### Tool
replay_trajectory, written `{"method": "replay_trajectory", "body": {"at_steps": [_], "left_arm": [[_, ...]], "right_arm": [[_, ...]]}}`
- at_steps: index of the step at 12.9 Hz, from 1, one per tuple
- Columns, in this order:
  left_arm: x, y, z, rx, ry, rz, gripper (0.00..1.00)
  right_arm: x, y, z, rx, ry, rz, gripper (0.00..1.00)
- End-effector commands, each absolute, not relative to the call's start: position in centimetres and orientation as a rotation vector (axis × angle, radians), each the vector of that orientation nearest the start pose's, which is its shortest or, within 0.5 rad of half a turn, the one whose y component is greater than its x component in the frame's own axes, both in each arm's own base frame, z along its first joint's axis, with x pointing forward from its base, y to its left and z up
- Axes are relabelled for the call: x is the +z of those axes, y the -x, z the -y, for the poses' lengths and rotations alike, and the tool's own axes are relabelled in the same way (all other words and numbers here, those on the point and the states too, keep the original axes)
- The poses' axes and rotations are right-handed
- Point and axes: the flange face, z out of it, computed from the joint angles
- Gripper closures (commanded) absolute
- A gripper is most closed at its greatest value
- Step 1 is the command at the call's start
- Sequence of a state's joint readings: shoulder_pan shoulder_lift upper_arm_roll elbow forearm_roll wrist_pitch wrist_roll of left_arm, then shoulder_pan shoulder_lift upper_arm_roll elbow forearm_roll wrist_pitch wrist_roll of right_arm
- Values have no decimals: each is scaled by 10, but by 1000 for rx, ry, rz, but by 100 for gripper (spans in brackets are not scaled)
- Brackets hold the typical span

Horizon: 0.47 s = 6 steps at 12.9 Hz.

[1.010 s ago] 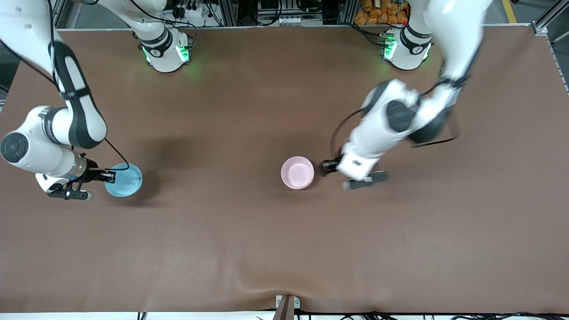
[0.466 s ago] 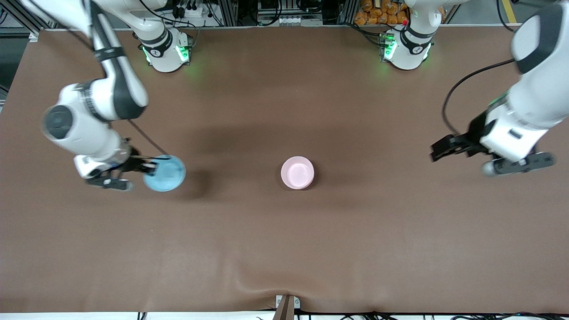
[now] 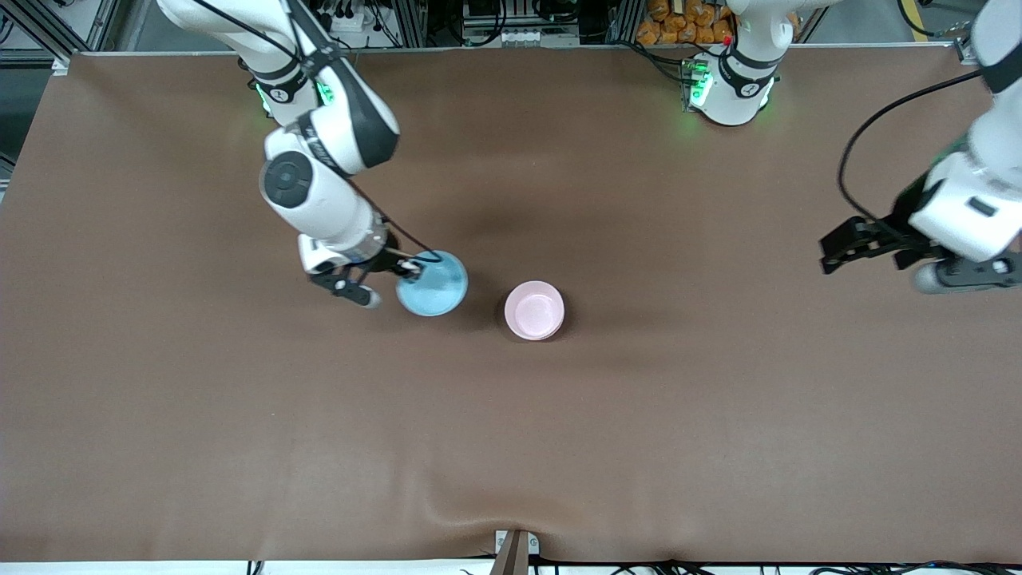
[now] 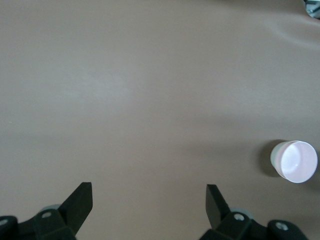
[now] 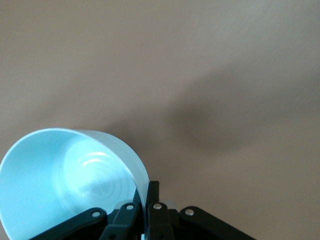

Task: Stack pink and blue bowls on white bowl
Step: 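Carry the blue bowl with the right gripper and lower it onto the pink bowl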

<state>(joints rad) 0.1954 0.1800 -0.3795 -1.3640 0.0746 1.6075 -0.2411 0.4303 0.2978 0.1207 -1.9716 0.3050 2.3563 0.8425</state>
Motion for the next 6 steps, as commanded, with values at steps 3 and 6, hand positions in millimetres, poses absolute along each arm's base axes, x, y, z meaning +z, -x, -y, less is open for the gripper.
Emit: {"method": "replay_trajectory", "body": {"at_steps": [3, 6], "left_arm": [[659, -542, 84, -129, 3107, 90, 0], [657, -513, 66, -66, 3136, 142, 0]], "right_arm": [[295, -532, -388, 127, 2603, -862, 100], [261, -522, -412, 44, 2596, -838, 100]]}}
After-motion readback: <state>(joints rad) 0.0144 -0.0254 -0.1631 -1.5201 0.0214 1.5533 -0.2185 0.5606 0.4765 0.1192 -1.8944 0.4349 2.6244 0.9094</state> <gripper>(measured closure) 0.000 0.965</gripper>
